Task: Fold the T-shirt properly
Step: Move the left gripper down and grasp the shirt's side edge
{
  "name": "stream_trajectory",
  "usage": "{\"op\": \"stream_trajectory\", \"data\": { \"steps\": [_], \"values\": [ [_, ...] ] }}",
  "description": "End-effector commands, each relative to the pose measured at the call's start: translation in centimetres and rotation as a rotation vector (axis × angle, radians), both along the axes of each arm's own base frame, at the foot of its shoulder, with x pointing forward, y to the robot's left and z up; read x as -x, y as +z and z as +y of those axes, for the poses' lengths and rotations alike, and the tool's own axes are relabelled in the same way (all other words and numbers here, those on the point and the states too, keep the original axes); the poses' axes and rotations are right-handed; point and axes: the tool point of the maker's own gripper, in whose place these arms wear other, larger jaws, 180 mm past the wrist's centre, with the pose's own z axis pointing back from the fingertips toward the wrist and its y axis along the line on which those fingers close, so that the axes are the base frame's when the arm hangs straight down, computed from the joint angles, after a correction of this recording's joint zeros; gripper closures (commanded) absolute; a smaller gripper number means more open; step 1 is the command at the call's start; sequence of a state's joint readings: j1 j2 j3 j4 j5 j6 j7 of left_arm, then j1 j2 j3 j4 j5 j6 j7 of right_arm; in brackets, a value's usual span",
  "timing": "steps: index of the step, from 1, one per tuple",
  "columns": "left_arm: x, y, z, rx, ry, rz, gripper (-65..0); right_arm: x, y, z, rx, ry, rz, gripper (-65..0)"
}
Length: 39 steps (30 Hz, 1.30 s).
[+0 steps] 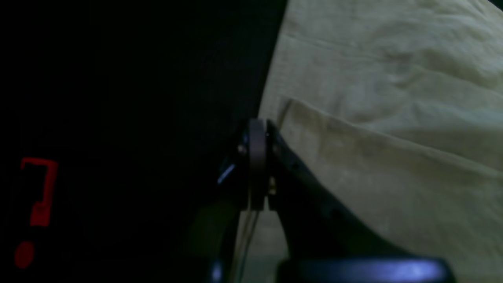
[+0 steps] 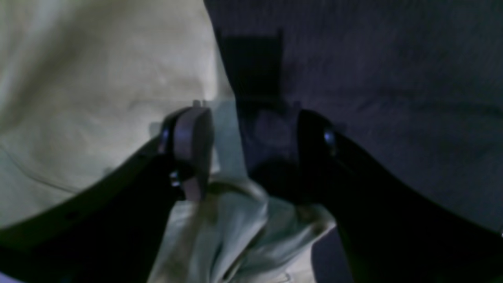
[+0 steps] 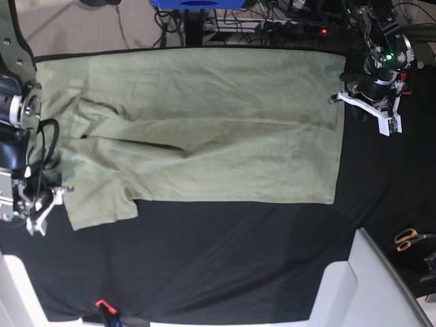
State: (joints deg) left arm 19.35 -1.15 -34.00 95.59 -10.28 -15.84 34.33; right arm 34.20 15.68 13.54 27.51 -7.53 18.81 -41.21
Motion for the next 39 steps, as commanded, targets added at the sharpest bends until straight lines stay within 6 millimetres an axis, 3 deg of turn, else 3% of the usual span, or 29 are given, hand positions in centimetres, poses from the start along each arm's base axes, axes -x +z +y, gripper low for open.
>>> {"op": "stream_trajectory", "data": {
  "steps": [1,12,14,17,18,24,26,28,30,35,39],
  "values": [
    [-0.7,1.1,0.7,-0.028,-0.006,-0.036,0.0,-1.5,1.6,-0.9,0.010,-0.012,-0.038,-29.9],
    [-1.1,1.2,1.1,-0.033,-0.007,-0.039,0.0,-0.5,0.9,-0.7,-0.059,-0.085,-0.037,-28.8],
    [-1.2,0.9,1.1,-0.026,-0.004,-0.035,0.0,-0.5,0.9,-0.8,-0.069,-0.099,-0.043,-21.8],
    [-1.9,0.6,1.1,-0.012,0.003,-0.038,0.0,-0.2,0.7,-0.8,-0.092,-0.129,-0.041,-0.9],
    [-1.8,0.3,0.9,-0.005,0.003,-0.031,0.0,-0.2,0.8,-0.9,-0.099,-0.140,-0.043,0.0],
    [-6.2,2.2,1.5,-0.003,0.005,-0.114,0.0,-0.3,1.0,-1.2,-0.124,-0.180,-0.066,0.0],
    [-7.8,2.2,1.9,0.012,0.009,-0.124,-18.1,-0.3,1.0,-1.1,-0.126,-0.179,-0.066,0.0],
    [-9.3,1.6,1.9,0.043,0.022,-0.124,-31.9,-0.3,1.0,-1.1,-0.125,-0.178,-0.065,0.0],
    [-9.8,0.1,2.1,0.076,0.035,-0.091,-40.5,-0.3,0.9,-1.0,-0.126,-0.177,-0.065,0.0],
    [-8.1,-5.4,1.0,0.182,0.071,0.038,-41.1,-1.1,1.8,-1.4,-0.112,-0.175,-0.096,0.0],
    [-6.9,-7.5,0.1,0.225,0.082,0.088,-41.1,-1.5,2.4,-1.7,-0.100,-0.172,-0.114,0.0]
  ]
}}
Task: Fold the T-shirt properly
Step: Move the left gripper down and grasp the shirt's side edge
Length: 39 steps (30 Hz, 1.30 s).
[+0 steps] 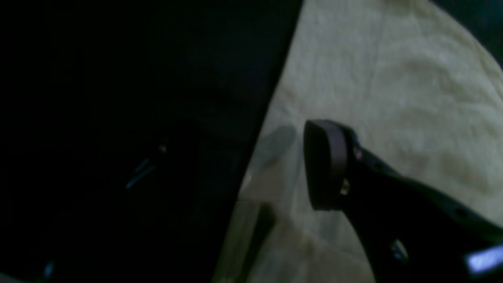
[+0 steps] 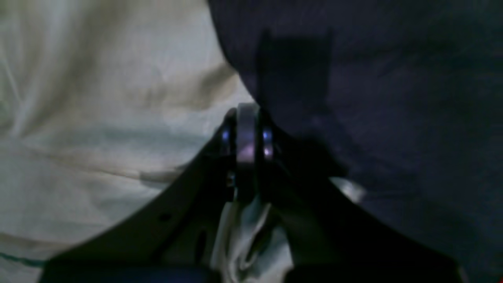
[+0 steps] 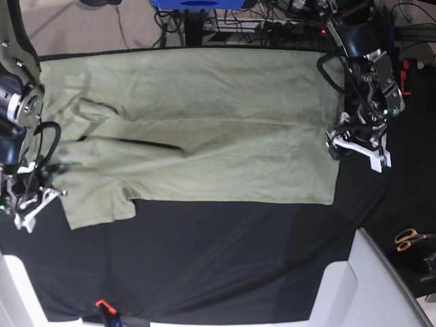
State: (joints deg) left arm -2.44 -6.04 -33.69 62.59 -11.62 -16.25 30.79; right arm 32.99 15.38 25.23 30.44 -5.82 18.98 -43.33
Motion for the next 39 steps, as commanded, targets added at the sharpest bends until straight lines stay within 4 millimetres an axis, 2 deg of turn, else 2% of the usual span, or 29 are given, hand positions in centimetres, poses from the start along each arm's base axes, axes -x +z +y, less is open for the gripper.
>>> {"op": "stream_trajectory", "data": {
  "steps": [1,4,8,14,16,20,21,25,27,31,35,39],
  "values": [
    [1.1,-1.1,-0.4,0.014,-0.007,0.060,-41.0,-1.8,1.9,-1.1,0.024,-0.007,-0.054,0.0],
    [0.9,-1.1,-1.0,0.021,-0.016,0.057,-41.0,-1.8,1.9,-1.1,0.024,-0.007,-0.055,0.0],
    [-1.1,-0.8,-3.8,0.023,-0.105,0.046,-41.0,-2.1,1.5,0.6,0.001,0.010,-0.056,0.0],
    [-3.0,-0.6,-5.4,0.051,-0.126,0.029,-39.7,-2.2,1.2,1.5,-0.012,0.019,-0.055,0.0],
    [-2.8,-1.3,-5.7,0.067,-0.124,0.049,-31.8,-2.2,1.2,1.5,-0.012,0.019,-0.055,0.0],
    [-3.0,-1.9,-5.4,0.076,-0.112,0.055,-1.5,-1.7,0.9,1.3,-0.008,0.017,-0.045,0.0],
    [-3.0,-2.0,-5.3,0.076,-0.106,0.046,0.0,-1.7,0.9,1.3,-0.008,0.017,-0.045,0.0],
    [-2.7,-2.2,-5.1,0.067,-0.095,0.033,0.0,-1.7,0.9,1.2,-0.007,0.016,-0.045,0.0],
    [-2.0,-2.3,-4.5,0.062,-0.081,0.036,0.0,-1.7,0.9,1.2,-0.007,0.016,-0.045,0.0],
    [-1.0,-0.4,-1.5,0.017,-0.007,-0.017,0.0,-1.6,0.9,1.1,-0.005,0.016,-0.045,0.0],
    [0.7,0.0,-0.9,-0.010,-0.022,0.020,0.0,-1.1,0.4,1.2,-0.006,0.017,-0.032,0.0],
    [1.2,1.0,-0.6,-0.040,-0.034,0.010,0.0,-1.1,0.3,1.5,-0.010,0.020,-0.032,0.0]
  ]
}}
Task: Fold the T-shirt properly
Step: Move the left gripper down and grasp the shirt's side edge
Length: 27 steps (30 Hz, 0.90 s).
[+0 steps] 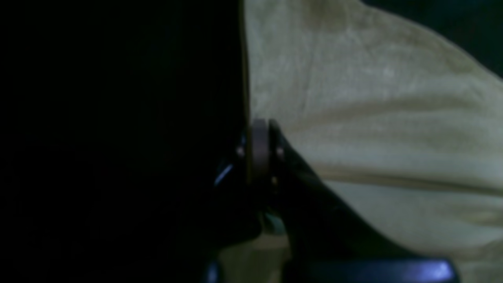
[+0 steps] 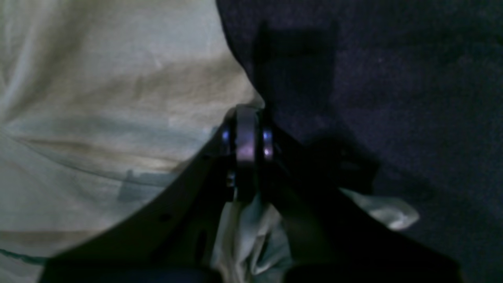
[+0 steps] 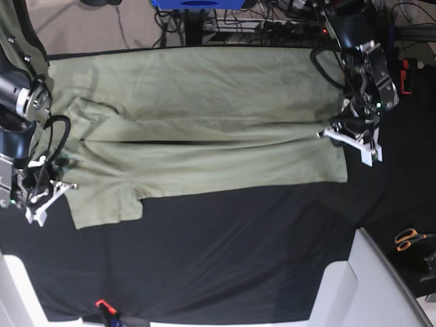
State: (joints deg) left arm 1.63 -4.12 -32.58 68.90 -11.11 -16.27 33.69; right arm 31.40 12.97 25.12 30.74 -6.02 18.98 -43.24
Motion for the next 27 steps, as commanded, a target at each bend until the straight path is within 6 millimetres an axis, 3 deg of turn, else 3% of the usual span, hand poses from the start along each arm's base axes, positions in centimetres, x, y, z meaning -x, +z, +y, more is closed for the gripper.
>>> {"op": "stream_trajectory", "data": {
  "steps": [1,9,10,14,16,18,22,27],
  "values": [
    [-0.5,1.2,1.0,-0.034,0.007,-0.029,0.0,-1.9,1.7,-0.8,0.017,-0.005,-0.055,0.0],
    [-0.5,2.5,1.4,-0.057,-0.011,-0.016,0.0,-1.8,1.7,-0.8,0.017,-0.005,-0.052,0.0],
    [-0.6,2.6,1.4,-0.059,-0.012,-0.018,-2.6,-1.8,1.7,-0.8,0.017,-0.005,-0.052,0.0],
    [-0.8,2.8,1.7,-0.062,-0.008,-0.025,-36.7,-1.2,1.2,-0.8,0.017,-0.005,-0.040,0.0],
    [-0.9,3.3,2.5,-0.081,-0.009,-0.030,-47.9,-1.2,1.2,-0.8,0.017,-0.005,-0.040,0.0],
    [-1.6,3.8,2.8,-0.089,-0.008,-0.046,-54.6,-1.1,1.2,-0.9,0.018,-0.006,-0.038,0.0],
    [-2.9,5.4,4.9,-0.099,0.046,-0.091,-55.6,-1.1,1.2,-1.1,0.021,-0.008,-0.038,0.0],
    [-5.0,5.4,5.1,-0.072,0.056,-0.097,-55.6,-1.1,1.2,-1.1,0.021,-0.008,-0.038,0.0]
  ]
}}
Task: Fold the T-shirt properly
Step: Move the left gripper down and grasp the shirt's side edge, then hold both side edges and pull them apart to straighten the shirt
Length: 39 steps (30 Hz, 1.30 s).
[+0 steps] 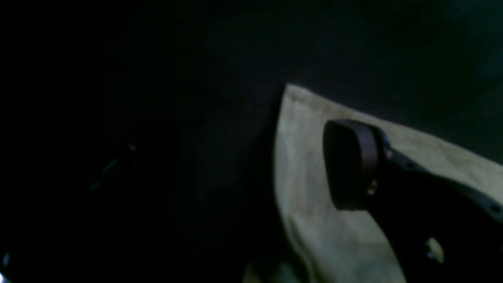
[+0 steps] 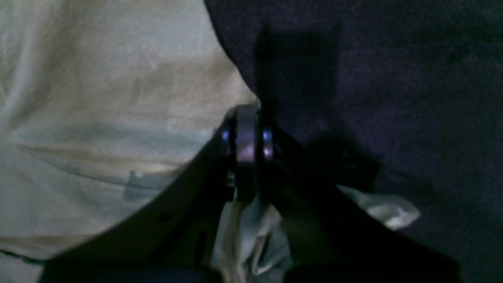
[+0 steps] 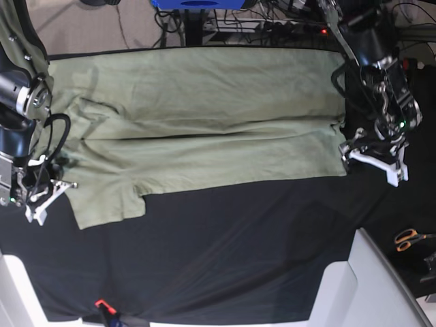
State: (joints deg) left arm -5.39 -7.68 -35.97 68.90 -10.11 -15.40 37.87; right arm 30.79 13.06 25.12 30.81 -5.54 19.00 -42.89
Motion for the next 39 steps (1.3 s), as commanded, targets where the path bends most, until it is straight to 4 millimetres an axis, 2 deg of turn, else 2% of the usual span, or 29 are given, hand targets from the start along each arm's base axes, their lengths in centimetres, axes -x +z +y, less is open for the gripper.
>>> {"op": "stream_trajectory", "data": {
  "steps": [1,4,14,17,19,23,25,28,30,34,39],
  "values": [
    [-1.5,1.1,0.4,-0.002,0.000,-0.041,-55.6,-1.5,1.5,-1.1,0.025,-0.003,-0.038,0.0],
    [-2.0,-0.2,-0.3,0.047,0.007,-0.020,-55.6,-1.5,1.5,-1.1,0.025,-0.003,-0.038,0.0],
    [-4.6,-1.5,-2.1,0.136,0.013,-0.013,-55.5,-1.5,1.5,-1.1,0.025,-0.003,-0.039,0.0],
    [-5.3,-2.7,-4.1,0.143,-0.039,-0.003,-55.3,-1.5,1.6,-1.2,0.026,-0.004,-0.039,0.0],
    [-5.1,-3.7,-5.1,0.151,-0.061,0.019,-55.3,-1.5,1.6,-1.2,0.026,-0.004,-0.039,0.0],
    [-4.5,-4.8,-5.5,0.163,-0.050,0.021,-54.0,-1.5,1.6,-1.3,0.027,-0.005,-0.039,0.0],
    [-4.3,-4.8,-5.4,0.161,-0.049,0.020,-46.1,-1.5,1.6,-1.3,0.027,-0.005,-0.039,0.0],
    [-3.7,-5.1,-5.2,0.157,-0.047,0.031,-30.9,-1.5,1.6,-1.3,0.027,-0.005,-0.039,0.0],
    [-3.0,-5.4,-4.7,0.163,-0.025,0.037,-25.0,-1.5,1.6,-1.3,0.027,-0.005,-0.039,0.0],
    [-2.2,-5.4,-2.8,0.182,0.059,0.021,-18.9,-1.5,1.6,-1.3,0.027,-0.005,-0.039,0.0],
    [-1.6,-5.8,-2.7,0.178,0.062,0.030,-3.5,-1.6,1.6,-1.3,0.027,-0.005,-0.041,0.0]
  ]
}}
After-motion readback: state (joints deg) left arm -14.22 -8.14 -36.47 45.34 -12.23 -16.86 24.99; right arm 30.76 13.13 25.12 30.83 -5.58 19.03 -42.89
